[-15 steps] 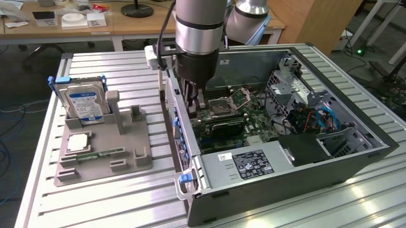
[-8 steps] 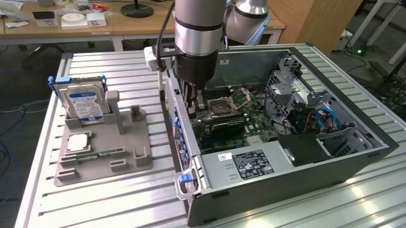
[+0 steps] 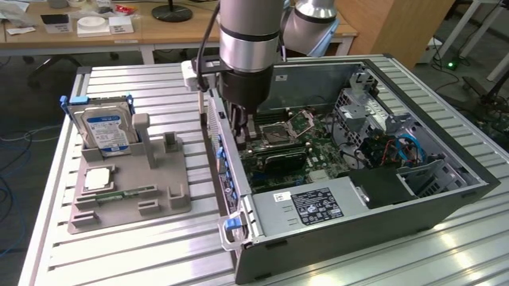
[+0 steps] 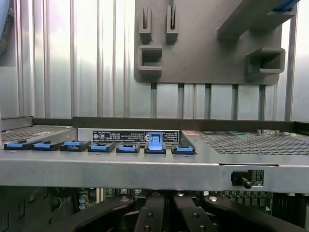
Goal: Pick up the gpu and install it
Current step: 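Press down on the gpu until it lock into place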
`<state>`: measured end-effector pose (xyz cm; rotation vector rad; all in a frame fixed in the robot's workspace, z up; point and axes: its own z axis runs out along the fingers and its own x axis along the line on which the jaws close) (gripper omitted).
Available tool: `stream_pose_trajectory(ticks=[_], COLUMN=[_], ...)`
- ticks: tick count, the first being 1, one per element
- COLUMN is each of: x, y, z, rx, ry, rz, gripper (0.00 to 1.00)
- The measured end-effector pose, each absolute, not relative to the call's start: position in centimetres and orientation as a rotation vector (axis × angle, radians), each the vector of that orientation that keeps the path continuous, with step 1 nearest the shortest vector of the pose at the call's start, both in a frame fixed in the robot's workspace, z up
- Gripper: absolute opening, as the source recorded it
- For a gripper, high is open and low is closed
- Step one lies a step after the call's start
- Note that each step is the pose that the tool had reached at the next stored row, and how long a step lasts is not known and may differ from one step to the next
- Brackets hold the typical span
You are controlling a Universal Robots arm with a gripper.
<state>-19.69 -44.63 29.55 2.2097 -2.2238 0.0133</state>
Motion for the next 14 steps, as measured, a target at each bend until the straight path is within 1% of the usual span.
stream_pose_trajectory(ticks=[14], x=[-16.9], y=[-44.6], z=[29.6], rx=[2.210], ry=[-2.224], rz=[0.012], gripper=[0.11])
